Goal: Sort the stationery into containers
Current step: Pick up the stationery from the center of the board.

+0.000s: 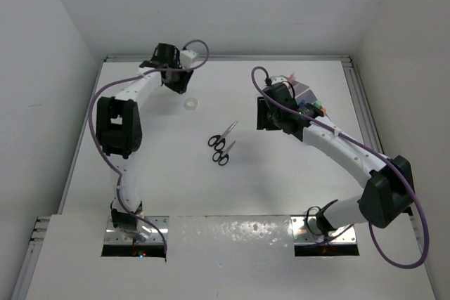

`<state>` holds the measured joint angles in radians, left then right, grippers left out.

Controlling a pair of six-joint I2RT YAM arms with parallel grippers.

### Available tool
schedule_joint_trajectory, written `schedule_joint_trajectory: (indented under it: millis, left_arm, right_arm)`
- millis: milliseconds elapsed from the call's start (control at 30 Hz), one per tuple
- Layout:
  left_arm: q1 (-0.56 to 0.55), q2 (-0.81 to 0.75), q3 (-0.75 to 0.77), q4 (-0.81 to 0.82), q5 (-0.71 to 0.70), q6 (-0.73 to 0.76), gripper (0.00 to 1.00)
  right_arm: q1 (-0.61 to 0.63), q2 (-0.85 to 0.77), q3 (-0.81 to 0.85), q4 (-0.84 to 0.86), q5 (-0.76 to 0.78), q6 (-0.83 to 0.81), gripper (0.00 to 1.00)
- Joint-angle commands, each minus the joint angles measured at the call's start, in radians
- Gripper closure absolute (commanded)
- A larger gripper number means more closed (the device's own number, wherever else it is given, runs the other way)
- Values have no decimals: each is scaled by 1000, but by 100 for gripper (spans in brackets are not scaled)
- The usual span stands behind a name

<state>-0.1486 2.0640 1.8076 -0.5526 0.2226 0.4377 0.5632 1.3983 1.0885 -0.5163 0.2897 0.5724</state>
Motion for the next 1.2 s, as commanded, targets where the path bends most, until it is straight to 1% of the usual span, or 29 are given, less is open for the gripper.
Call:
schedule_joint_trajectory:
  millis: [0, 100, 233, 300, 367, 500, 633, 733, 800, 833, 867, 933, 967, 1000, 1033, 1067, 1100, 1133, 1167]
  left_arm:
    - [-48, 27, -30, 42, -137, 12, 64]
    - [-39, 71, -13, 62, -134, -57, 59]
    - [-43, 113, -13, 66, -95, -73, 57]
    - [-52, 131, -13, 72, -112, -74, 56]
    - [-52, 153, -16, 88, -143, -83, 58]
    - [-57, 169, -31, 100, -154, -85, 61]
    - [-60, 182, -53, 108, -111, -99, 62]
    - [-62, 194, -48, 91, -83, -126, 66]
    - [-63, 191, -54, 89, -80, -126, 75]
    - [-65, 189, -63, 94, -83, -126, 81]
    - [-65, 188, -63, 97, -89, -123, 98]
    - [-66, 177, -57, 99, -95, -123, 100]
    - [-66, 150, -50, 89, -82, -117, 100]
    - [-65, 131, -41, 85, -15, -114, 100]
    - [-77, 80, -10, 74, 91, -108, 100]
    - [-77, 47, -10, 75, 145, -102, 100]
    - [-100, 12, -10, 89, 196, -93, 100]
    - [-115, -13, -1, 89, 234, -74, 100]
    - [-133, -19, 39, 50, 301, -68, 100]
  right_arm:
    - [24, 10, 60, -31, -18, -12, 53]
    - [38, -16, 21, -11, -12, 7, 53]
    - [41, -77, -70, 7, 17, 47, 53]
    - [43, -114, -114, 18, 25, 66, 52]
    - [43, -139, -127, 15, 39, 70, 52]
    - [43, -159, -122, -11, 66, 66, 52]
    - [43, -171, -122, -14, 91, 61, 51]
    - [43, -182, -124, -16, 101, 61, 51]
    - [43, -191, -127, -19, 109, 61, 51]
    - [41, -194, -128, -19, 114, 61, 51]
    - [43, -197, -133, -21, 117, 61, 51]
    - [43, -212, -134, -13, 120, 66, 51]
    - [38, -222, -137, -7, 114, 67, 50]
    - [35, -228, -139, 5, 102, 73, 50]
    - [12, -252, -141, 42, 32, 92, 49]
    - [-5, -252, -144, 74, -28, 92, 48]
    - [-23, -265, -148, 116, -97, 104, 47]
    - [-42, -265, -165, 222, -157, 116, 44]
    - [-63, -265, -171, 272, -203, 133, 43]
